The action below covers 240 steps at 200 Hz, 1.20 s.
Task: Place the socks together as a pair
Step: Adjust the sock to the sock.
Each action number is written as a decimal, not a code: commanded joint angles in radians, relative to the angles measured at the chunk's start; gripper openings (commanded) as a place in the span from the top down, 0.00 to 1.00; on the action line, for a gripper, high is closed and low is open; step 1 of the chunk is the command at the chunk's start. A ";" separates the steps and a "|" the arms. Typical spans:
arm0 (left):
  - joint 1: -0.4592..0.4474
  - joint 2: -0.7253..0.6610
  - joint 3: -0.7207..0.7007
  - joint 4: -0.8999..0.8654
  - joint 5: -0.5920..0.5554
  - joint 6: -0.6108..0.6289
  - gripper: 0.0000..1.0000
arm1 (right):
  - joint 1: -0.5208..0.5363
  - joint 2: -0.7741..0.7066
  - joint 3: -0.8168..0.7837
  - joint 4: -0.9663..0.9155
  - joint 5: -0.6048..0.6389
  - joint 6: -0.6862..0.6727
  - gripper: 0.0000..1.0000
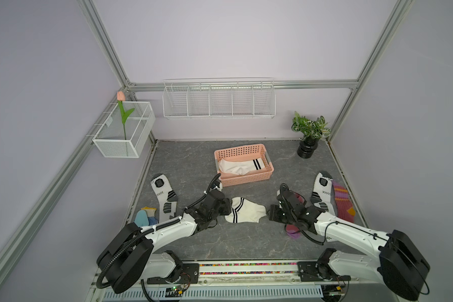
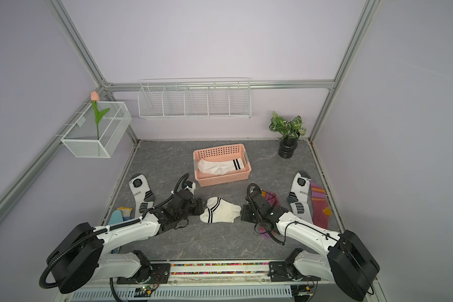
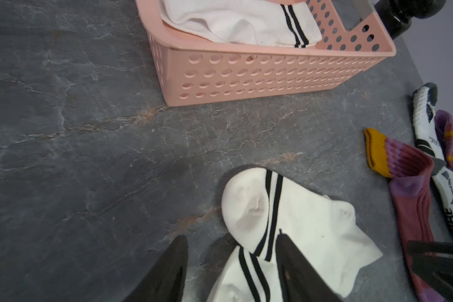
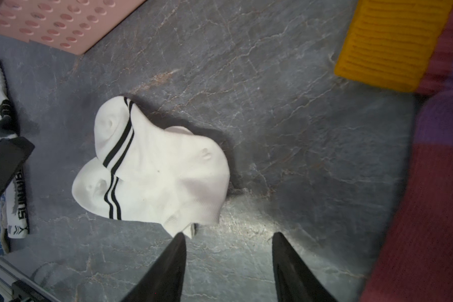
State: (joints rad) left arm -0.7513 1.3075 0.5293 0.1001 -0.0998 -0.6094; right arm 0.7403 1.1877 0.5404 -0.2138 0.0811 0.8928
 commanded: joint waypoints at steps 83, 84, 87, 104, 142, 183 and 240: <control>0.046 0.252 0.130 0.046 0.133 -0.002 0.46 | 0.060 0.064 -0.080 0.260 0.067 0.218 0.51; 0.046 0.253 0.130 0.046 0.133 -0.002 0.46 | 0.060 0.064 -0.080 0.261 0.067 0.218 0.51; 0.046 0.255 0.131 0.046 0.135 -0.001 0.46 | 0.062 0.068 -0.080 0.262 0.070 0.221 0.51; 0.046 0.274 0.136 0.043 0.139 -0.002 0.47 | 0.065 0.090 -0.082 0.277 0.072 0.233 0.52; 0.046 0.305 0.146 0.045 0.180 0.002 0.51 | 0.074 0.121 -0.081 0.295 0.078 0.254 0.53; 0.046 0.335 0.156 0.039 0.180 0.003 0.54 | 0.087 0.145 -0.086 0.315 0.097 0.264 0.57; 0.046 0.344 0.161 0.038 0.192 -0.003 0.83 | 0.088 0.189 -0.071 0.339 0.102 0.264 0.76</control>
State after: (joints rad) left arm -0.7113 1.6409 0.6762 0.1455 0.0818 -0.6178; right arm 0.8207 1.3560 0.4717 0.1024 0.1658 1.1267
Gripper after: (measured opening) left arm 0.240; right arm 0.294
